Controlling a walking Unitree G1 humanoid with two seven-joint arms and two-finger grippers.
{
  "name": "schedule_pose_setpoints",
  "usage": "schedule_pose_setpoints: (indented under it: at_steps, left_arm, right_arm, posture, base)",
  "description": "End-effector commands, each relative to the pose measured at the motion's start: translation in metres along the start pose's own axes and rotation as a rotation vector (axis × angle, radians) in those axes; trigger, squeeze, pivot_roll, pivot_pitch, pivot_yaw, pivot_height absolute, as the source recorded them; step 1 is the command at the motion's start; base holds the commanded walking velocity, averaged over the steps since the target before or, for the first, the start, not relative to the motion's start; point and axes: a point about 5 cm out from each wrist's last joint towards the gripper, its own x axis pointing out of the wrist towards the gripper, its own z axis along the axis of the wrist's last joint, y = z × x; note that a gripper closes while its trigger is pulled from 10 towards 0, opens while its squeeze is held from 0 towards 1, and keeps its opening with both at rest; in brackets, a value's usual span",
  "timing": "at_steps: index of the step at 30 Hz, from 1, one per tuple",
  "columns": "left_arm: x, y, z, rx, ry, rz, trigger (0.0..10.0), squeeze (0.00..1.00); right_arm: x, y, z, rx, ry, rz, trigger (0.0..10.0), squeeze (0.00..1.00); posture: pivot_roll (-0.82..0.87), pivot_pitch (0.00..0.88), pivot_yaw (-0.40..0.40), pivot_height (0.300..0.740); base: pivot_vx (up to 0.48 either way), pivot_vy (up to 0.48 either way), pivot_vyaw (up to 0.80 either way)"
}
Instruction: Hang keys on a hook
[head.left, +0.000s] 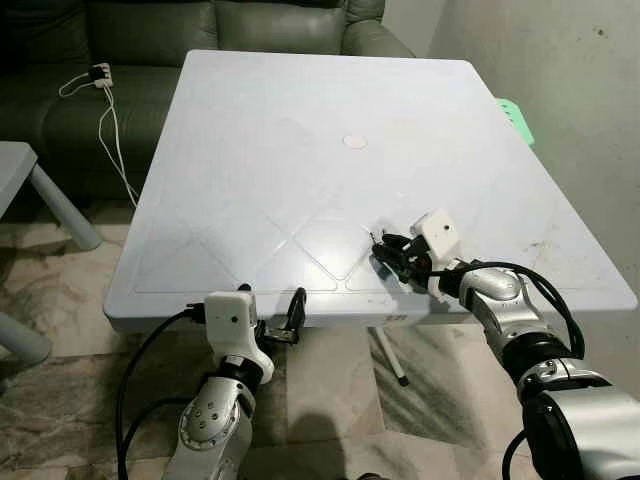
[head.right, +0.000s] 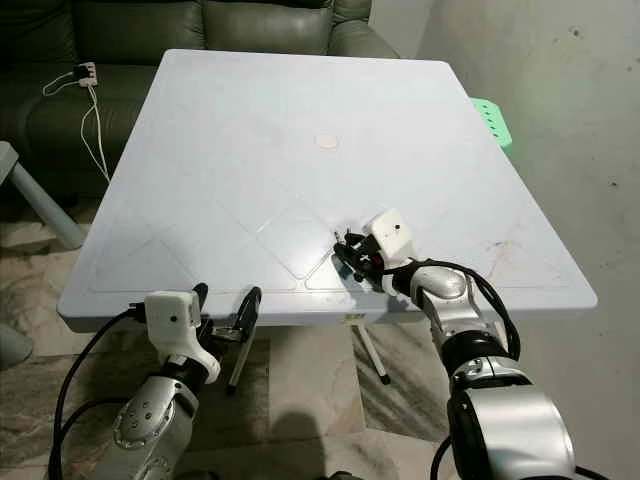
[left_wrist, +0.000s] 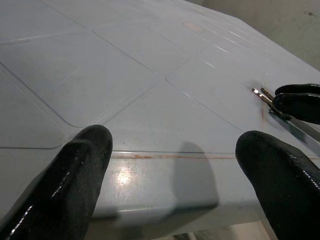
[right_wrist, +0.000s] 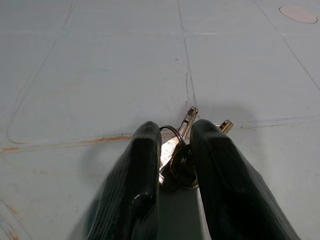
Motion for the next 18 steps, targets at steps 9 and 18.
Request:
schedule_pose_setpoints:
  at_steps: [9, 18]
  left_arm:
    - [-0.0015, -0.0057, -0.0031, -0.031, 0.017, -0.001, 10.0, 0.00]
    - [-0.0020, -0.0061, -0.0042, -0.033, 0.021, -0.001, 10.0, 0.00]
  right_arm:
    - [-0.0088, -0.0038, -0.0085, -0.015, 0.046, 0.021, 10.0, 0.00]
    - [-0.0119, -0.0049, -0.0085, 0.006, 0.033, 0.053, 9.3, 0.00]
  posture:
    - [0.11, 0.150, -0.129, 0.740]
    - [0.11, 0.152, -0.128, 0.740]
  base:
    - [0.000, 0.000, 0.00]
    - [0.000, 0.000, 0.00]
